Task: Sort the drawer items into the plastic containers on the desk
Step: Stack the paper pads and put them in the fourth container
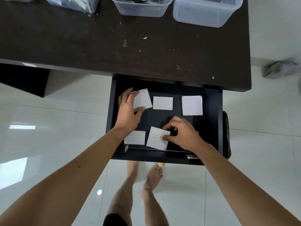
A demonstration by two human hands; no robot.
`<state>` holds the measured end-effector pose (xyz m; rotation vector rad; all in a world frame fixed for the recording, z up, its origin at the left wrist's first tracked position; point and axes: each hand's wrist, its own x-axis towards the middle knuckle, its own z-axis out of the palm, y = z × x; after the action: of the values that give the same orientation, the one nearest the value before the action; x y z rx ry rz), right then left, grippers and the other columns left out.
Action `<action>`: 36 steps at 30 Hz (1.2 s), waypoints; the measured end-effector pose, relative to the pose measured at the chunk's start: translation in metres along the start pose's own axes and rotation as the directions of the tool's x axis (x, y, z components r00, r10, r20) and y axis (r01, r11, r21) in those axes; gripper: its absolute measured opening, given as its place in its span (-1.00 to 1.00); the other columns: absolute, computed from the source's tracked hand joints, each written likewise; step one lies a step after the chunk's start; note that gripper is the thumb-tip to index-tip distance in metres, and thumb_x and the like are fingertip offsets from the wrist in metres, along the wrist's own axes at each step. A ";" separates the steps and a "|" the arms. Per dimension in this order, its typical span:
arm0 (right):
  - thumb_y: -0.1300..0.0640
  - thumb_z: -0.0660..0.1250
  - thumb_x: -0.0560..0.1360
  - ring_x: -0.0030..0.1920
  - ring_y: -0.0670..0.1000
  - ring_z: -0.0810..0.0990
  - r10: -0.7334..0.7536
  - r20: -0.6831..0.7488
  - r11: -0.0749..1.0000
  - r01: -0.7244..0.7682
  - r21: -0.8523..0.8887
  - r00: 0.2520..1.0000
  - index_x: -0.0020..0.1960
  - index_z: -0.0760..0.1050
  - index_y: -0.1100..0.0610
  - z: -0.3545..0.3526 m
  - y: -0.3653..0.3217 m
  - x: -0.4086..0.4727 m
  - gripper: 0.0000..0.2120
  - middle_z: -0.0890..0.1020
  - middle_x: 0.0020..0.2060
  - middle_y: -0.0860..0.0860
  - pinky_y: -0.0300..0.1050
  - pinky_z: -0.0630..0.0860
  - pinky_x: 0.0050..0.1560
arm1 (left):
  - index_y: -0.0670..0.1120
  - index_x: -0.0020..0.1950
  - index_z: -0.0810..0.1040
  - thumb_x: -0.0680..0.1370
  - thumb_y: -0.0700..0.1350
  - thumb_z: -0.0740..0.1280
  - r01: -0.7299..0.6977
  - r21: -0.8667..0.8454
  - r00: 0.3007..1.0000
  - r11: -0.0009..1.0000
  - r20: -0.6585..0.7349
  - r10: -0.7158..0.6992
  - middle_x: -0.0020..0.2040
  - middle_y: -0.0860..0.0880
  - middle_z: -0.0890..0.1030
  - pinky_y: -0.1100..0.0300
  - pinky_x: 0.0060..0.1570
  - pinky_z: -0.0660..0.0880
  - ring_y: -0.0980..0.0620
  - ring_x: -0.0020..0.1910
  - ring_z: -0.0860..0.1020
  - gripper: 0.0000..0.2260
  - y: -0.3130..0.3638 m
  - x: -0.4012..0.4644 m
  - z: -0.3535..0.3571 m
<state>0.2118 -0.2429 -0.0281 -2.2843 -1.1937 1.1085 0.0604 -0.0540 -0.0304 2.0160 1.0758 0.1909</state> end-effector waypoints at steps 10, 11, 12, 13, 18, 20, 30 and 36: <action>0.09 0.62 0.45 0.04 -0.10 0.50 0.048 0.021 0.990 -0.050 0.133 0.999 0.17 0.65 -0.10 0.000 0.000 -0.008 -0.67 0.60 -0.04 -0.19 -0.35 0.37 -0.02 | -0.12 0.64 0.26 0.54 -0.13 0.54 0.060 0.109 0.998 0.992 -0.021 -0.058 0.53 -0.09 0.30 0.08 0.60 0.14 -0.08 0.55 0.14 -0.26 0.000 0.002 0.013; 0.10 0.60 0.47 0.03 -0.09 0.49 0.031 0.026 0.993 -0.034 0.109 0.999 0.23 0.65 -0.09 0.001 0.000 -0.008 -0.64 0.61 -0.03 -0.19 -0.36 0.36 -0.02 | -0.11 0.63 0.28 0.53 -0.13 0.56 0.070 0.099 0.998 0.993 -0.010 -0.069 0.52 -0.08 0.29 0.11 0.59 0.14 -0.07 0.54 0.15 -0.26 0.001 0.002 0.012; 0.10 0.59 0.48 0.03 -0.08 0.48 0.016 0.033 0.996 -0.019 0.082 0.999 0.27 0.65 -0.06 0.001 0.001 -0.008 -0.62 0.61 -0.02 -0.17 -0.32 0.36 -0.01 | -0.09 0.62 0.31 0.50 -0.13 0.58 0.084 0.079 0.996 0.993 0.004 -0.085 0.51 -0.08 0.29 0.13 0.57 0.15 -0.06 0.53 0.16 -0.25 0.002 0.002 0.011; 0.10 0.58 0.48 0.04 -0.08 0.48 0.001 0.034 0.998 -0.004 0.066 0.999 0.27 0.66 -0.04 0.001 0.001 -0.008 -0.63 0.61 0.00 -0.14 -0.29 0.35 0.03 | -0.08 0.60 0.33 0.48 -0.15 0.60 0.100 0.050 0.995 0.994 0.017 -0.101 0.50 -0.07 0.28 0.13 0.55 0.17 -0.05 0.51 0.18 -0.25 0.003 0.002 0.009; 0.08 0.59 0.46 0.08 -0.08 0.57 0.007 0.036 0.991 -0.012 0.132 0.999 0.07 0.66 -0.07 -0.004 0.002 -0.011 -0.78 0.63 0.03 -0.14 -0.07 0.52 0.14 | 0.00 0.47 0.45 0.38 -0.19 0.67 0.180 -0.064 0.983 0.982 0.048 -0.177 0.44 -0.02 0.33 0.28 0.25 0.36 0.10 0.29 0.40 -0.28 0.007 0.000 -0.001; 0.08 0.57 0.50 -0.03 -0.15 0.62 0.045 0.061 0.986 -0.054 0.161 0.997 0.05 0.63 -0.11 -0.007 0.001 -0.014 -0.80 0.68 0.00 -0.18 -0.02 0.59 0.03 | 0.01 0.42 0.47 0.37 -0.20 0.68 0.186 -0.080 0.982 0.979 0.036 -0.184 0.39 -0.03 0.37 0.35 0.08 0.40 0.10 0.22 0.43 -0.31 0.009 -0.001 -0.003; 0.15 0.48 0.59 0.14 -0.09 0.71 0.060 0.009 0.910 -0.058 0.410 0.998 0.11 0.63 -0.12 -0.020 -0.002 -0.024 -0.81 0.73 0.08 -0.13 0.02 0.73 0.05 | 0.08 0.30 0.48 0.47 -0.26 0.59 0.120 -0.229 0.992 0.966 0.055 -0.110 0.14 0.05 0.57 0.36 -0.15 0.48 0.10 0.08 0.55 -0.49 0.009 -0.011 -0.008; 0.16 0.40 0.65 0.24 -0.09 0.67 0.059 -0.055 0.841 -0.020 0.541 0.997 0.21 0.64 -0.14 -0.037 -0.012 -0.025 -0.77 0.69 0.18 -0.11 -0.03 0.73 0.09 | 0.21 0.23 0.50 0.56 -0.26 0.49 0.113 -0.371 0.990 0.922 0.124 -0.071 0.21 0.03 0.59 -0.02 0.12 0.66 -0.03 0.20 0.61 -0.57 0.007 -0.010 -0.013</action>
<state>0.2249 -0.2534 0.0150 -1.8904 -0.6866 1.1856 0.0525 -0.0562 -0.0147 1.6086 0.9785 0.2180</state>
